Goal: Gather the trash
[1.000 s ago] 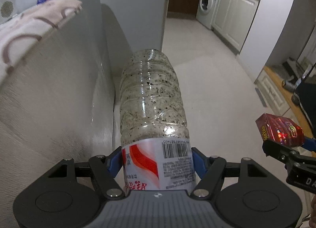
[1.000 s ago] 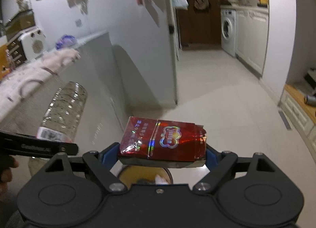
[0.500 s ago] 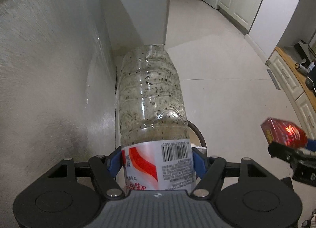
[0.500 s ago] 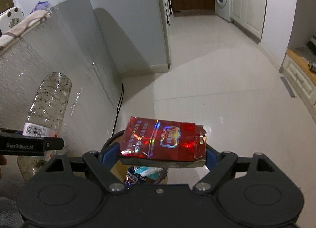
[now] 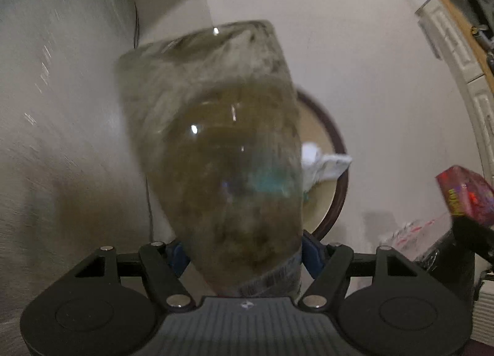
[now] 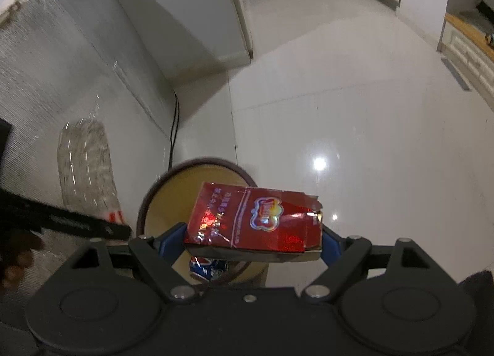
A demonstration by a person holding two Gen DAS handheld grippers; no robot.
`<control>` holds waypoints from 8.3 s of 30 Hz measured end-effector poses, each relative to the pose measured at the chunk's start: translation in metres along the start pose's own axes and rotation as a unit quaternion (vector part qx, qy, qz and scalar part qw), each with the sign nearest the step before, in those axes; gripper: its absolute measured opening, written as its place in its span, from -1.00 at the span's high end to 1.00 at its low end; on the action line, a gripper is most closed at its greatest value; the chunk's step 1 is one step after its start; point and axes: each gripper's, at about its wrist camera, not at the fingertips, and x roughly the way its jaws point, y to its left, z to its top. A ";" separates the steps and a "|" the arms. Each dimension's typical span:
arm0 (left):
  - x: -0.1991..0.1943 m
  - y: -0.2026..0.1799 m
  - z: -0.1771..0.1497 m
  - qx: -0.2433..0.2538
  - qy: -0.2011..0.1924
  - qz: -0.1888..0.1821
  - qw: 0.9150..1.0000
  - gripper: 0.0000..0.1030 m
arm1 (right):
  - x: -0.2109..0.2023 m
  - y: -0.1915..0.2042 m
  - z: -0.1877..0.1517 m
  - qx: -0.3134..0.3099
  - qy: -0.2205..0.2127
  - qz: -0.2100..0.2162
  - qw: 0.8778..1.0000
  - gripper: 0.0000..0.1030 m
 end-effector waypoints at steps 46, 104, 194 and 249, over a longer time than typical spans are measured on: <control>0.070 0.011 0.016 -0.032 0.068 -0.006 0.997 0.71 | 0.113 0.024 0.025 0.110 0.085 0.077 0.987 -0.69; -0.125 -0.004 -0.076 -0.097 -0.108 0.036 0.989 -1.00 | -0.022 0.017 0.005 0.015 0.012 0.012 1.000 -1.00; -0.441 -0.001 -0.393 -0.055 -0.375 0.104 0.920 -1.00 | -0.398 0.180 -0.123 -0.104 -0.188 -0.078 0.974 -1.00; -0.438 -0.005 -0.392 -0.050 -0.373 0.104 0.921 -1.00 | -0.397 0.178 -0.126 -0.101 -0.185 -0.080 0.974 -1.00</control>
